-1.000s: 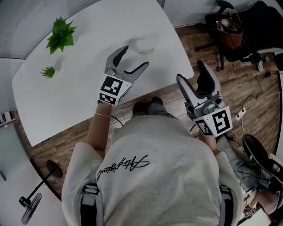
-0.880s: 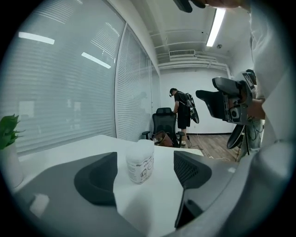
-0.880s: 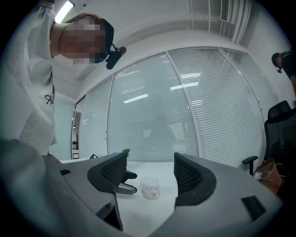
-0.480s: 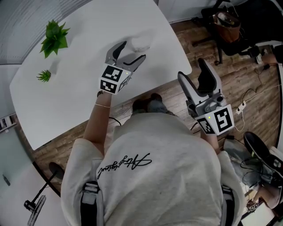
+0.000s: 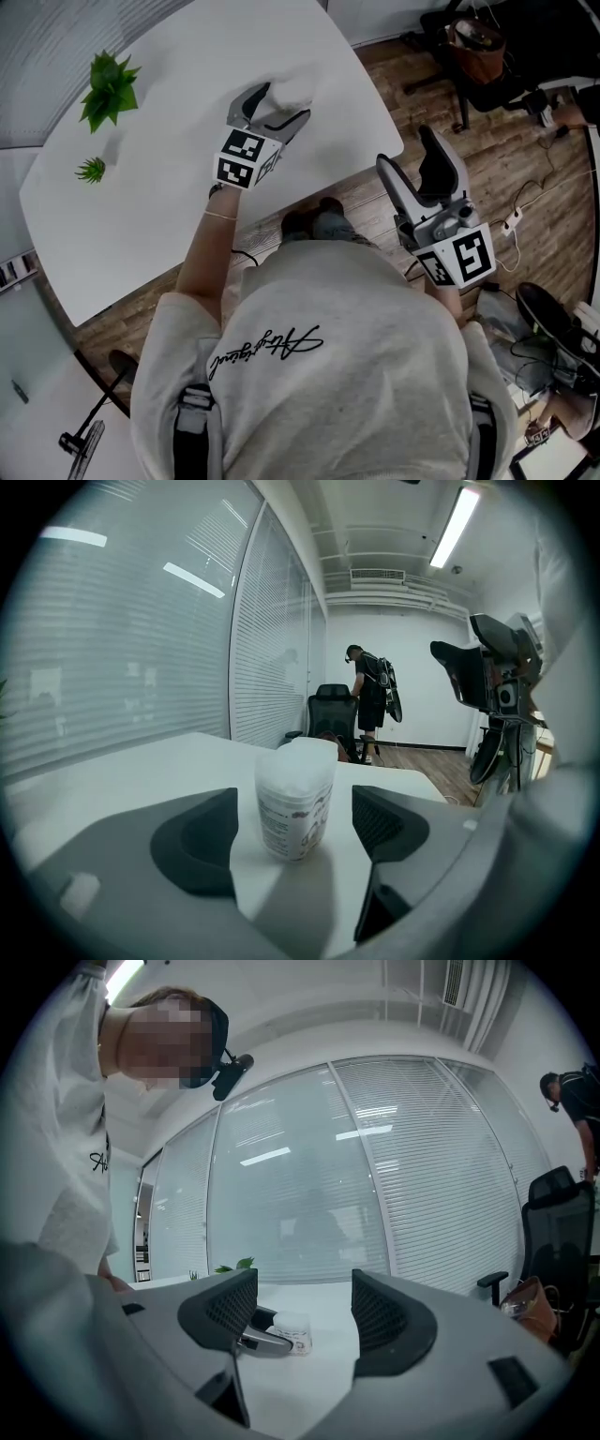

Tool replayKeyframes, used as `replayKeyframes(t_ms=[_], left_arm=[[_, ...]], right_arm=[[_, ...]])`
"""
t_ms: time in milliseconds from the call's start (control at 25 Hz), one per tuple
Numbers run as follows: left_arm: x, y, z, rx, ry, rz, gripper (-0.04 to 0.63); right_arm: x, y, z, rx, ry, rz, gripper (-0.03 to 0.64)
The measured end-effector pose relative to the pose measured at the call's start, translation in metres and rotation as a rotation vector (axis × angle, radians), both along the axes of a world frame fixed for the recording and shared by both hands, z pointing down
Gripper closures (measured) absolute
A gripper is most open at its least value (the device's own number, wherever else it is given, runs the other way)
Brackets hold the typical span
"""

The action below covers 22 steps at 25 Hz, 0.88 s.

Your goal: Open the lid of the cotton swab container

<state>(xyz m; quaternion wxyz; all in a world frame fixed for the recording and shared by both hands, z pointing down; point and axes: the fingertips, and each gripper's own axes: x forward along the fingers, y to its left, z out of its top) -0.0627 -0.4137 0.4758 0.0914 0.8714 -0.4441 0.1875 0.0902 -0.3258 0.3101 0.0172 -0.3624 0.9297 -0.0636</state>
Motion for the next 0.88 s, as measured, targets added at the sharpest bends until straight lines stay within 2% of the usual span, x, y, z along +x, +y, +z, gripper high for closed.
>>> replayKeyframes(t_ms=[640,880], left_arm=[[0.013,-0.011,0.009,-0.052,-0.041,0.081,0.275],[0.013,-0.013,0.010,-0.057,-0.051,0.073,0.301]], right_arm=[[0.010,-0.001,0.001,-0.014,-0.022,0.027,0.327],[0.014,0.000,0.000,-0.016,-0.028,0.037,0.328]])
